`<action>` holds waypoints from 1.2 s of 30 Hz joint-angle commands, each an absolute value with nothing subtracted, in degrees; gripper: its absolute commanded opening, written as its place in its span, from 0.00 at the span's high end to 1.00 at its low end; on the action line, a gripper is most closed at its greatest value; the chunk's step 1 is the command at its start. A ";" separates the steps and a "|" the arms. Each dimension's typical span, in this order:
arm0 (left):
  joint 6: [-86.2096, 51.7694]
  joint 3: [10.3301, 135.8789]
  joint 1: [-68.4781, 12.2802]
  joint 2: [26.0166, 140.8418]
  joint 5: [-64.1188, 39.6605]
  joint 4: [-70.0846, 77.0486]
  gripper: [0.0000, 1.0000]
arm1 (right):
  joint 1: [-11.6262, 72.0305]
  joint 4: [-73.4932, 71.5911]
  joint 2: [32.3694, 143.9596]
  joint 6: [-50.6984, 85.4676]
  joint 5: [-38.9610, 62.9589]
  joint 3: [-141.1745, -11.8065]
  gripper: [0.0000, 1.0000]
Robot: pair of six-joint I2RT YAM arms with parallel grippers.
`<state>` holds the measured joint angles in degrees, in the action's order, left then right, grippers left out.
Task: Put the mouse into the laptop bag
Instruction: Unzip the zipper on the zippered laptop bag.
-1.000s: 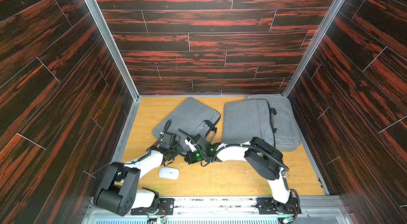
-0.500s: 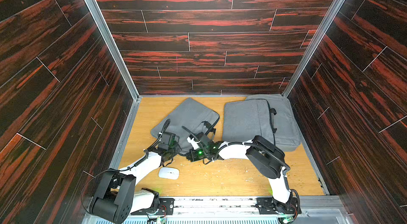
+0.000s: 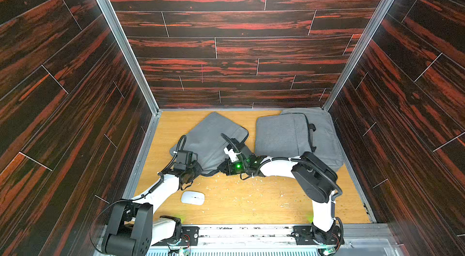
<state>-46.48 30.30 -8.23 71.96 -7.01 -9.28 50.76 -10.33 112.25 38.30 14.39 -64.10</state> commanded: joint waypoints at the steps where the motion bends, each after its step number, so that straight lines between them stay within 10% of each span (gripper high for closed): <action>1: -44.39 31.55 -3.23 74.68 4.95 -16.23 1.00 | 49.54 -3.85 108.24 37.71 7.56 -62.33 1.00; 8: -44.87 33.47 -2.31 79.10 2.64 -14.78 0.99 | 57.66 -3.80 112.47 39.95 7.63 -65.70 1.00; 13: -44.90 31.38 -2.42 75.42 -1.54 -14.85 0.58 | 58.32 -5.71 116.74 42.08 7.56 -66.31 1.00; 20: -47.40 25.71 -3.02 62.02 -5.39 -19.54 0.31 | 58.27 -3.70 119.13 40.55 3.68 -69.86 1.00; 27: -51.28 22.58 -8.19 50.84 -3.28 -21.80 0.25 | 58.31 -3.89 121.82 41.11 4.74 -72.69 1.00; 36: -51.77 25.15 -14.39 63.78 -1.67 -13.94 0.31 | 58.36 -5.80 120.37 41.99 5.35 -70.35 1.00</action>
